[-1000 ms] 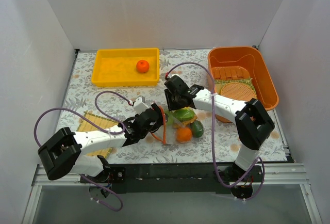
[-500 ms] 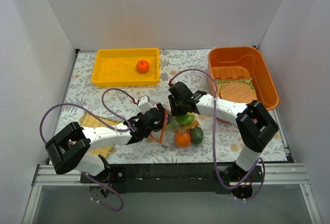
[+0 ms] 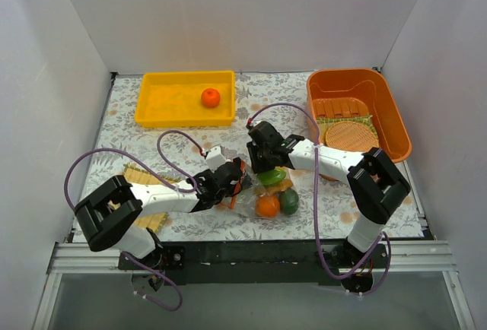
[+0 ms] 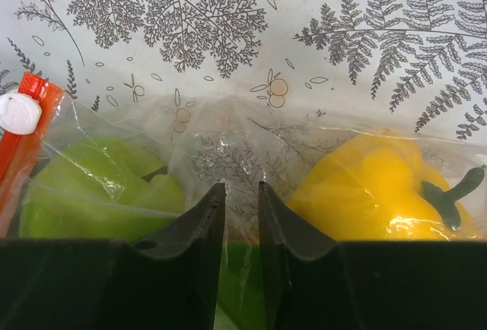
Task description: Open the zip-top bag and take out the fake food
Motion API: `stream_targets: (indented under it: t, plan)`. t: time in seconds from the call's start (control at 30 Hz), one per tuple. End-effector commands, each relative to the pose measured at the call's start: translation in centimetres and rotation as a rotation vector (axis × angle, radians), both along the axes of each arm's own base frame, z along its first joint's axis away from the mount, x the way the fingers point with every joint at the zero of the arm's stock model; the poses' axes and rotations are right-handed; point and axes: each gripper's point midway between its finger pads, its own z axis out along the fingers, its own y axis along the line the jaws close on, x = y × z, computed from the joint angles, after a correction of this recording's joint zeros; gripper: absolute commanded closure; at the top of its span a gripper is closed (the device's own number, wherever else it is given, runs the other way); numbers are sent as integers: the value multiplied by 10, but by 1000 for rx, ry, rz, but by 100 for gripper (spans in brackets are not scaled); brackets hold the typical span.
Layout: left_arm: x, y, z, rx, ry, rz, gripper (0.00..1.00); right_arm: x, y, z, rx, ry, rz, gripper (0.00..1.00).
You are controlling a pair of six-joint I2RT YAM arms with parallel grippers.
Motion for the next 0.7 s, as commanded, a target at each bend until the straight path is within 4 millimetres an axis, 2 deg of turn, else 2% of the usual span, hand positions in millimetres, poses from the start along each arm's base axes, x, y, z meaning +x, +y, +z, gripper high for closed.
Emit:
stream_targets:
  t: [0.0, 0.1, 0.3, 0.47, 0.67]
  plan:
    - [-5, 17, 1, 53, -3, 19, 24, 9, 1, 10, -24, -38, 17, 68]
    - [-3, 19, 12, 44, -31, 21, 31, 11, -2, 11, -35, -42, 10, 68]
    - [-7, 19, 28, 39, -43, -20, 53, 17, -14, 11, -64, -65, -23, 69]
    - [-19, 34, 42, -5, -36, 2, 54, 27, -27, 14, -94, -98, -66, 70]
    - [-28, 53, 62, -19, -40, 38, 55, 33, -33, 20, -92, -124, -87, 70]
